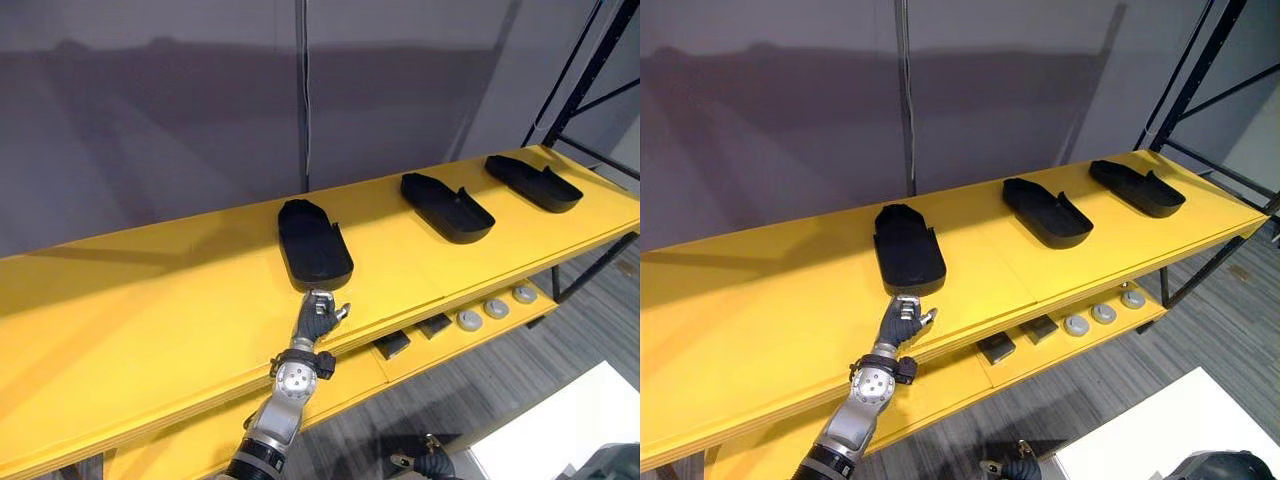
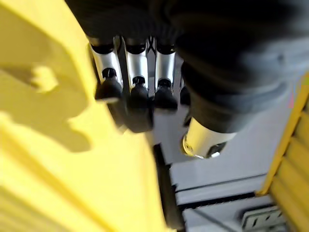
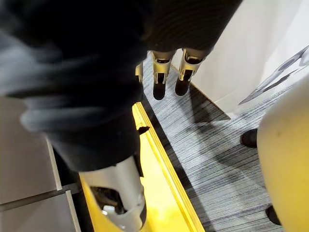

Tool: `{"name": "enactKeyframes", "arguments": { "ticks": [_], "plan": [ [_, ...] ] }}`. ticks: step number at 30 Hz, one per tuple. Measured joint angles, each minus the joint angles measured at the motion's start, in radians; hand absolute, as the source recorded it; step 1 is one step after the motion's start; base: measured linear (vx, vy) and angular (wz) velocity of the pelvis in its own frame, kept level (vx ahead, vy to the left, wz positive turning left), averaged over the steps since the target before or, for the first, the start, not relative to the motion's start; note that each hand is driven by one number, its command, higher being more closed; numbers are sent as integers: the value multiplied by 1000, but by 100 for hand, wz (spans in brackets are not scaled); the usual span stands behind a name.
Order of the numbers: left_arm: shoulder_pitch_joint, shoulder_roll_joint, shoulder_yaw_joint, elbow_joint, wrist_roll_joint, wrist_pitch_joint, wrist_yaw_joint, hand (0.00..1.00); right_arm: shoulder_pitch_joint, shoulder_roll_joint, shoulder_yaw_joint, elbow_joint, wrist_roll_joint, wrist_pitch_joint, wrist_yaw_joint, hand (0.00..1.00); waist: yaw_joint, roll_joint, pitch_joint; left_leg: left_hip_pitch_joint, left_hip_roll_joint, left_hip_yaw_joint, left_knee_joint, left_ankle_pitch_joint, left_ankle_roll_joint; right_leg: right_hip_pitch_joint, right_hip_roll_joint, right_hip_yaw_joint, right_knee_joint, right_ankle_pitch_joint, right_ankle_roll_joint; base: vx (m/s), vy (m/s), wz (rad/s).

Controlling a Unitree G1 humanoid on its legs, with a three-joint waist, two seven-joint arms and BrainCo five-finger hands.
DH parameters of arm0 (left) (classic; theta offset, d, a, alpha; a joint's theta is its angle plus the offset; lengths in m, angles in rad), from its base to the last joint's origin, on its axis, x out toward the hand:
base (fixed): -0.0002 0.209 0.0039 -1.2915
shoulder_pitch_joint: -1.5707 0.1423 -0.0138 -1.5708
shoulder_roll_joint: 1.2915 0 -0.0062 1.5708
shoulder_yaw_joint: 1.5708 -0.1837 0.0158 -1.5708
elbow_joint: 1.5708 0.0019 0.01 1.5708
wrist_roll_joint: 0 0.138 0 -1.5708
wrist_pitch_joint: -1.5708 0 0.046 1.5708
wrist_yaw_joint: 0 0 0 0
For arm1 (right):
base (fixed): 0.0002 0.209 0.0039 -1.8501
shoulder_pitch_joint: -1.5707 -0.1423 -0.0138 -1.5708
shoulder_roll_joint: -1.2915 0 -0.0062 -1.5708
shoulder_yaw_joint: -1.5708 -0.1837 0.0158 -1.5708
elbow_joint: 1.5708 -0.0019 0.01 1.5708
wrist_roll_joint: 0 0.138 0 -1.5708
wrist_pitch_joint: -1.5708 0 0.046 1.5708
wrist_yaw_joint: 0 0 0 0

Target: Walk over and take plastic housings, then place them on the shelf

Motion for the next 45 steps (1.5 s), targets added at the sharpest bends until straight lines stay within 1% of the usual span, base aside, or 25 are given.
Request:
{"name": "enactKeyframes", "arguments": {
  "ticks": [5,12,17,19,20,27,31,36,40,45],
  "plan": [
    [-27,11,1,61,8,1,-2,100,-18,-8,2,30,-2,0,0,0,-3,-1,0,-4,2,0,0,-3,-4,-4,2,6,-2,0,0,0,0,0],
    [-156,17,5,169,39,20,14,100,-38,-9,18,44,-3,-1,7,0,-27,-10,10,-14,1,0,2,-3,-4,-16,2,9,1,1,-1,-43,-13,-2],
    [-211,20,15,191,39,30,23,100,-47,-10,26,40,1,-5,8,0,-39,-12,28,-15,0,4,0,-4,-6,-21,2,15,0,1,-1,-3,-4,-1],
    [-226,22,27,193,39,34,23,100,-56,-10,30,39,1,-6,10,0,-53,-13,37,-15,0,5,0,-5,-7,-21,2,16,0,0,-1,0,0,0],
    [-232,23,33,193,39,34,23,100,-58,-10,31,39,1,-6,12,0,-55,-12,40,-15,0,6,0,-5,-8,-22,2,17,0,0,-1,-7,-10,-6],
    [-285,37,43,237,38,38,24,100,-62,-12,31,36,0,-8,25,0,-64,-9,48,-15,0,20,1,-8,-12,-26,2,24,2,0,-1,-19,-10,-4],
    [-288,42,73,240,37,41,25,100,-68,-15,40,33,0,-9,28,0,-82,-5,50,-17,0,23,4,-9,-13,-32,2,29,7,0,-1,-45,-13,-4],
    [-349,49,100,304,36,47,26,100,-68,-22,43,26,0,-9,29,0,-86,6,57,-18,-1,24,7,-9,-14,-36,2,37,12,0,-1,-42,-13,-2],
    [-366,53,121,307,25,51,27,100,-69,-24,43,23,1,-9,35,0,-89,8,58,-33,-1,24,11,-9,-13,-52,2,36,16,0,-1,-8,-5,0],
    [-371,64,122,307,11,50,27,100,-75,-24,43,20,1,-10,37,0,-108,14,62,-33,-3,22,12,-9,-13,-51,0,31,19,-2,1,0,0,0]
  ]
}}
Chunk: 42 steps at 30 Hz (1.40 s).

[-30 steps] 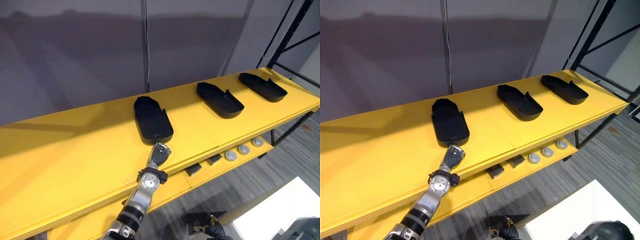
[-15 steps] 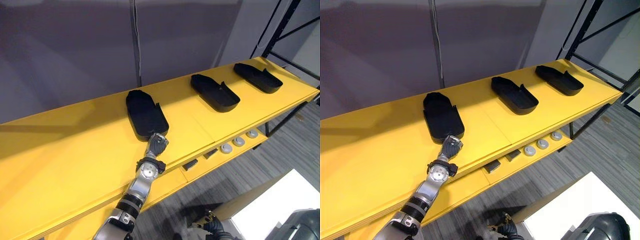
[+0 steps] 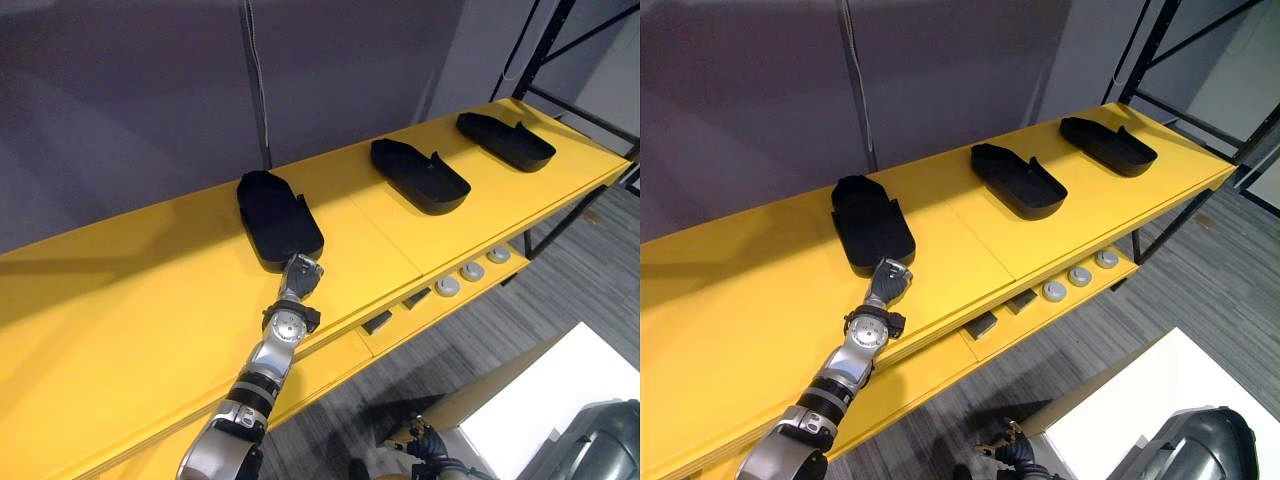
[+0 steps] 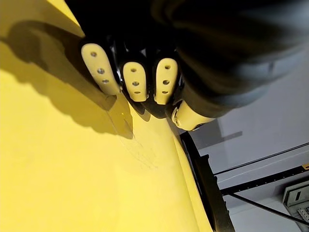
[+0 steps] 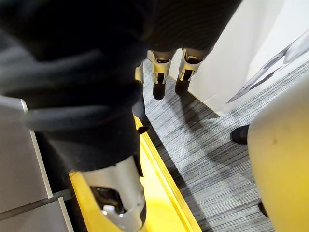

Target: Walk over and take plastic housings, then place them on the shelf

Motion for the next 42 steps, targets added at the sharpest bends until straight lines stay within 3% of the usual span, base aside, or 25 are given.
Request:
{"name": "enactKeyframes", "arguments": {
  "ticks": [6,8,16,19,22,23,27,30,32,36,41,42],
  "plan": [
    [10,-1,-3,-37,-62,0,0,100,0,-1,-1,-2,0,0,-1,0,0,3,2,-6,-1,-15,8,0,0,2,-2,-16,2,0,0,-38,-15,7],
    [51,2,-7,-141,-73,-5,0,100,-2,-3,-1,-3,1,-1,-2,0,1,8,4,-11,-2,-24,11,1,1,2,-3,-24,2,0,0,-29,-15,13],
    [346,59,-3,-625,-114,-97,-10,100,-1,-26,-9,11,10,-1,-13,0,35,34,-3,8,-2,-51,14,1,1,27,-6,-47,23,-19,-2,-18,-12,11],
    [474,61,98,-797,-156,-139,-7,100,3,-35,-17,27,11,-1,-13,0,70,34,-4,9,-1,-58,14,-1,2,27,-6,-49,39,-31,-3,-40,-20,7],
    [585,53,253,-909,-244,-202,9,100,16,-37,-19,27,13,-1,-15,0,101,32,-6,8,-3,-78,18,0,4,35,-9,-68,40,-34,-3,-14,-17,20],
    [629,32,356,-916,-292,-225,34,100,24,-37,-18,26,13,-1,-15,0,119,30,-8,7,-5,-92,22,0,4,36,-12,-83,57,-47,-5,-1,-15,29],
    [752,-32,546,-914,-391,-227,102,100,45,-28,-17,23,10,-1,-24,0,154,22,-27,6,-9,-121,25,0,5,46,-21,-122,70,-66,-1,17,-16,28],
    [822,-47,612,-834,-426,-220,120,100,55,-31,10,19,-7,-1,-30,0,184,17,-32,7,-13,-135,44,-22,9,65,-29,-148,70,-74,-3,17,-1,25],
    [851,-61,648,-698,-422,-185,106,100,73,-34,39,-8,-27,0,-31,0,199,15,-46,0,-12,-114,67,-48,21,73,-35,-152,70,-78,1,-4,16,10],
    [863,-71,667,-398,-403,-108,35,100,83,-27,63,-49,-28,4,-30,0,197,9,-62,-7,-11,-81,104,-47,21,77,-49,-160,95,-93,11,6,20,8],
    [832,-72,659,-41,-403,-54,-48,100,85,-13,62,-74,-27,4,-30,0,196,-2,-71,-6,-16,-77,104,-48,20,77,-56,-159,98,-94,14,0,0,0],
    [831,-73,643,8,-394,-48,-58,0,86,-13,59,-75,-26,4,-31,0,196,-4,-72,-5,-16,-77,104,-50,17,77,-56,-159,100,-95,14,0,0,0]
  ]
}}
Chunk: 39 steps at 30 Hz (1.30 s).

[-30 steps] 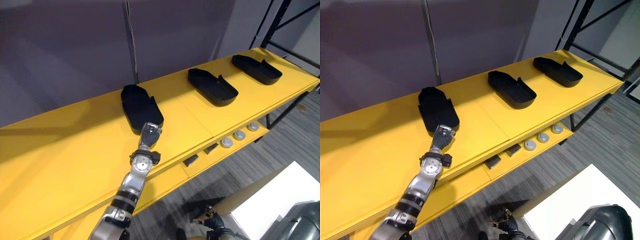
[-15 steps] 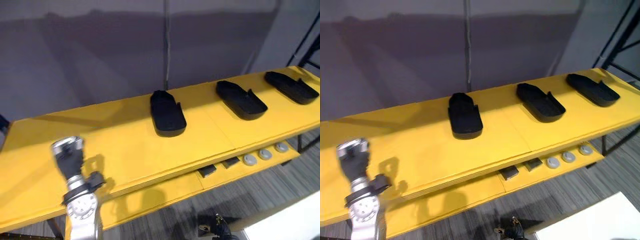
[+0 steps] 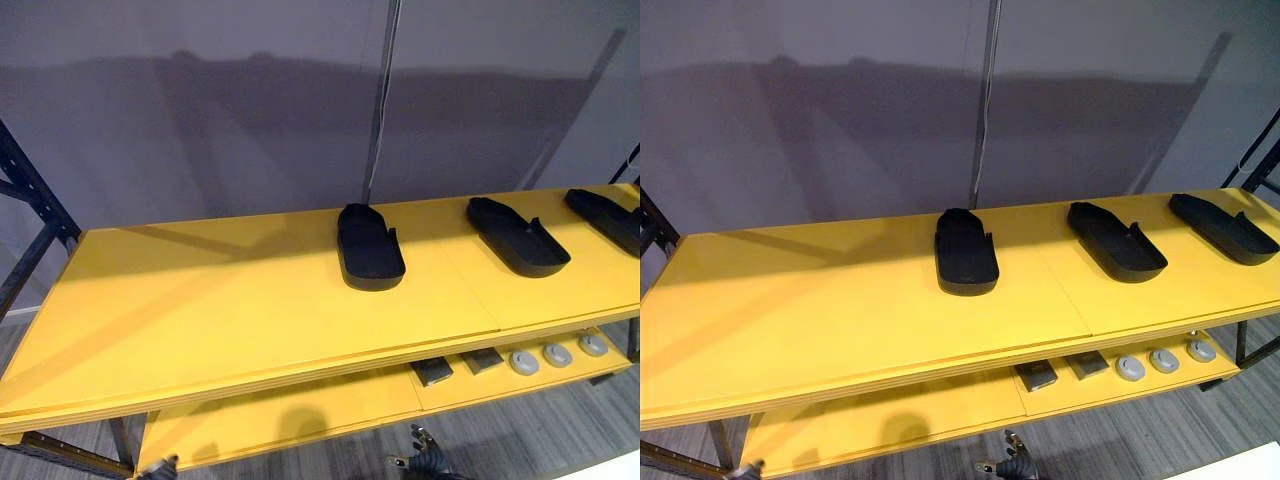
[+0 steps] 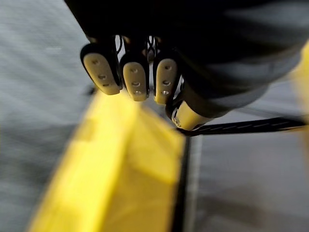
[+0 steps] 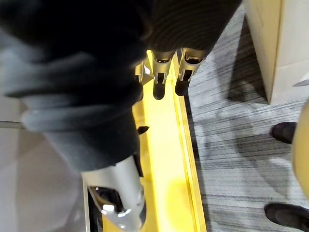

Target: Walk over and take plastic housings, then place them on the shelf

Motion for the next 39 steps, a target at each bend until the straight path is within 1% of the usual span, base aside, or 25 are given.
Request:
{"name": "enactKeyframes", "arguments": {
  "ticks": [3,6,8,11,14,19,24,27,29,30,31,32,33,34,36,38,39],
  "plan": [
    [-10,-1,-46,76,31,1,-29,0,10,0,-6,0,0,0,-1,0,0,1,0,1,1,4,-1,-3,-5,-1,0,2,3,0,0,-11,-3,0],
    [-38,-1,-95,132,31,-1,-31,0,31,1,-30,2,4,0,-2,0,0,3,-1,1,1,10,-9,-1,-5,-6,1,4,4,0,0,-3,-3,-1],
    [-47,2,-120,150,33,-7,-32,0,34,0,-46,13,5,0,-5,0,-1,4,-1,8,2,19,-20,2,-4,-9,2,11,3,0,0,9,-7,-11],
    [-64,17,-171,164,68,-10,-32,0,34,0,-65,20,20,0,-15,0,-2,7,-1,16,2,25,-35,11,1,-10,5,16,-1,0,0,24,-11,-10],
    [-83,21,-219,185,99,-16,-33,0,26,0,-77,35,29,0,-21,0,-3,12,0,34,4,43,-58,19,-4,-10,10,37,-7,0,0,29,-8,-17],
    [-110,29,-284,212,147,-20,-59,0,3,0,-80,68,44,-1,-22,0,-7,16,3,49,9,63,-62,16,-8,-14,18,64,-8,0,0,13,-16,-15],
    [-120,41,-311,228,153,-20,-70,0,-13,-1,-80,80,44,-1,-23,0,-23,24,17,60,18,80,-60,12,-15,-18,29,87,-6,1,-1,-32,-29,-10],
    [-123,52,-334,229,183,-20,-71,0,-20,-1,-81,78,44,-1,-23,0,-33,26,20,56,27,102,-56,7,-23,-33,40,112,-1,3,-5,-31,-32,-22],
    [-130,52,-334,234,189,-19,-71,0,-22,-2,-81,74,44,-1,-24,0,-30,26,28,46,34,116,-30,-6,-33,-45,47,130,9,2,-6,-20,-34,-34],
    [-144,51,-332,239,196,-19,-71,0,-26,-3,-80,65,44,-1,-29,0,-28,27,46,29,39,118,8,-24,-32,-57,50,143,24,-2,-12,-30,-39,-28],
    [-150,53,-331,239,200,-19,-71,0,-33,-3,-80,64,44,-1,-31,0,-27,20,52,18,33,104,34,-29,-29,-65,51,150,34,-5,-16,-26,-37,-31],
    [-158,55,-331,239,205,-19,-70,0,-44,-5,-80,64,43,-1,-34,0,-26,18,61,-5,30,49,69,-32,-23,-86,50,167,46,-7,-19,-22,-73,-49],
    [-167,49,-331,238,205,-19,-68,0,-58,-13,-79,61,42,-1,-38,0,-26,30,69,-35,29,-38,102,-47,-21,-119,54,192,69,-7,-19,4,-68,-56],
    [-168,42,-332,238,205,-19,-68,0,-70,-18,-79,54,40,-1,-38,0,-25,42,73,-41,34,-56,109,-64,-26,-128,60,203,79,-7,-18,15,-51,-47],
    [-179,39,-338,238,204,-19,-68,0,-70,-17,-78,40,36,-1,-40,0,-27,48,78,-40,37,-53,112,-82,-19,-141,67,219,97,-10,-15,-3,42,-28],
    [-197,39,-345,238,204,-19,-67,0,-74,-15,-78,22,30,0,-40,0,-25,40,81,-40,37,-34,117,-94,-13,-155,70,239,110,-10,-13,-42,74,-36],
    [-208,39,-351,237,204,-19,-67,0,-79,-14,-77,8,24,0,-39,0,-26,32,83,-38,37,-14,118,-97,-10,-165,69,262,116,-9,-11,-51,82,-49]
  ]
}}
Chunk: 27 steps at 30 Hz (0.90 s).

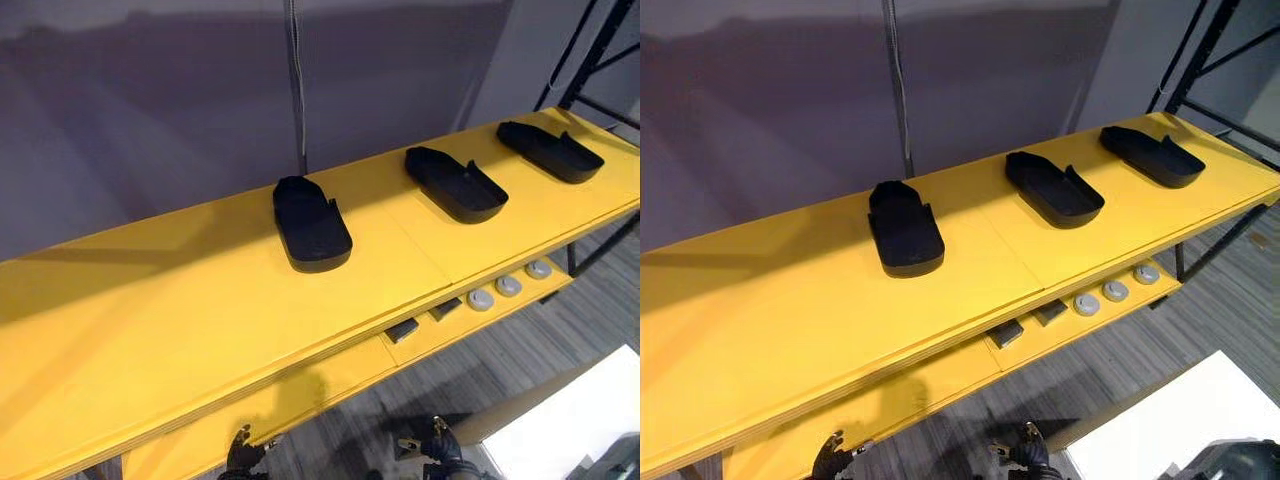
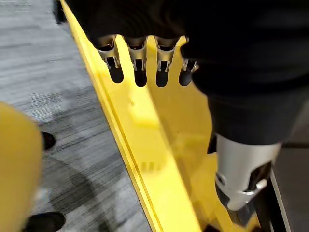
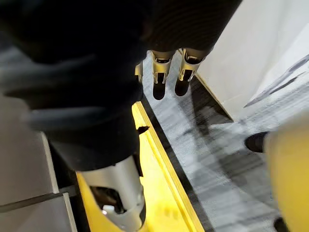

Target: Walk over and take plastic housings, then place them on the shelf

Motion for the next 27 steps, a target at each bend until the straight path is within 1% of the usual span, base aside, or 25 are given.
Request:
{"name": "enactKeyframes", "arguments": {
  "ticks": [2,5,6,8,9,10,11,12,13,14,15,16,17,18,19,20,21,22,23,24,25,26,27],
  "plan": [
    [-10,-1,-2,-1,0,0,0,0,-6,4,1,-16,-3,0,0,0,1,-7,0,-1,-4,32,0,-3,4,-27,2,35,14,3,5,-48,72,-55],
    [-32,0,-1,-2,0,0,5,0,-37,15,5,-26,-20,3,0,0,3,-20,14,-5,-16,107,14,-13,20,-70,14,133,23,28,31,-65,124,-104],
    [-49,2,-1,-2,0,-1,12,0,-61,15,22,-34,-33,3,0,0,5,-25,30,-10,-21,162,25,-20,32,-91,25,192,24,52,51,-88,116,-121],
    [-69,5,-1,-1,0,-2,15,0,-83,14,43,-50,-50,4,-2,0,5,-32,43,-36,-21,224,42,-27,43,-132,31,214,7,105,69,-130,97,-121],
    [-91,10,0,-2,2,-2,15,0,-94,15,54,-66,-65,4,-3,0,4,-37,51,-68,-9,274,60,-26,52,-155,28,190,-47,171,67,-175,56,-100],
    [-101,12,0,-2,3,-2,15,0,-100,13,55,-72,-67,4,-3,0,5,-30,58,-81,-1,300,64,-27,61,-168,21,147,-45,170,58,-199,40,-108],
    [-117,15,-1,-1,3,-1,15,0,-111,8,53,-73,-68,6,-4,0,3,-35,70,-81,0,343,61,-22,71,-211,7,12,101,91,40,-148,49,-89],
    [-121,14,-2,-1,4,0,14,0,-104,1,53,-70,-68,6,-4,0,-1,-27,76,-67,2,377,58,-20,73,-226,-20,-99,249,-3,15,-116,64,-84],
    [-118,14,-2,-1,5,0,14,0,-93,-4,53,-66,-68,6,-4,0,-4,-28,76,-59,3,399,58,-20,73,-216,-37,-150,307,-39,18,-83,77,-74],
    [-114,18,-1,-1,13,0,13,0,-88,-8,53,-49,-69,5,-4,0,-4,-27,75,-46,9,436,59,-20,73,-184,-78,-242,381,-95,13,-65,30,-75],
    [-107,24,-1,-1,21,1,10,0,-85,-9,53,-23,-79,5,-4,0,-3,-30,73,-38,17,473,61,-20,73,-139,-119,-324,402,-138,13,-69,-20,-83],
    [-104,27,1,-1,21,1,10,0,-88,-11,54,-8,-90,6,-3,0,-2,-33,70,-36,22,495,64,-19,72,-117,-142,-366,390,-155,18,-58,-92,-114],
    [-96,30,4,0,21,6,9,0,-102,-19,60,25,-94,6,-3,0,5,-39,61,-38,29,548,80,-18,69,-77,-186,-448,309,-162,24,-52,-130,-155],
    [-97,27,19,15,19,10,11,0,-133,-44,78,67,-105,6,-3,0,9,-30,54,-51,34,549,93,-17,65,-73,-154,-447,210,-141,0,-61,-199,-157],
    [-98,16,22,28,18,13,12,0,-144,-63,84,86,-107,6,-3,0,0,-5,45,-60,51,527,85,-14,60,-64,-111,-432,152,-98,-3,-58,-188,-136],
    [-87,4,22,33,16,13,12,0,-159,-80,89,113,-107,6,-5,0,-1,14,31,-61,75,518,63,-1,42,-34,-52,-403,37,-31,-8,-79,-247,-139],
    [-87,-7,19,30,-1,5,14,0,-169,-93,83,135,-107,9,-6,0,16,27,13,-45,118,564,45,21,15,-13,-59,-485,-18,-54,-51,-57,-181,-144],
    [-87,-7,17,31,-1,3,14,0,-170,-103,79,135,-107,8,-7,0,23,20,14,-33,122,593,46,25,8,-30,-101,-580,39,-67,-68,-47,-175,-154],
    [-86,4,10,36,-2,4,14,0,-166,-100,80,135,-108,8,-7,0,29,-4,14,-8,119,625,46,29,0,-38,-142,-641,85,-58,-39,0,-146,-111],
    [-82,10,8,64,-2,9,13,0,-159,-89,77,132,-108,8,-8,0,20,-8,12,12,127,627,45,36,-10,-27,-113,-597,79,-56,-44,30,-161,-112],
    [-82,11,-1,83,-1,12,13,0,-148,-86,76,132,-108,8,-9,0,21,-5,8,27,141,619,44,41,-17,-15,-86,-570,60,-47,-57,45,-203,-101],
    [-82,12,-12,93,-1,12,13,0,-130,-86,76,132,-108,8,-9,0,24,-7,9,34,152,609,44,44,-19,-11,-67,-539,45,-39,-70,30,-191,-99],
    [-86,14,-25,104,1,13,10,0,-122,-82,74,131,-107,8,-10,0,20,-7,9,38,165,591,53,45,-21,-11,-48,-515,32,-32,-81,10,-203,-82]
  ]
}}
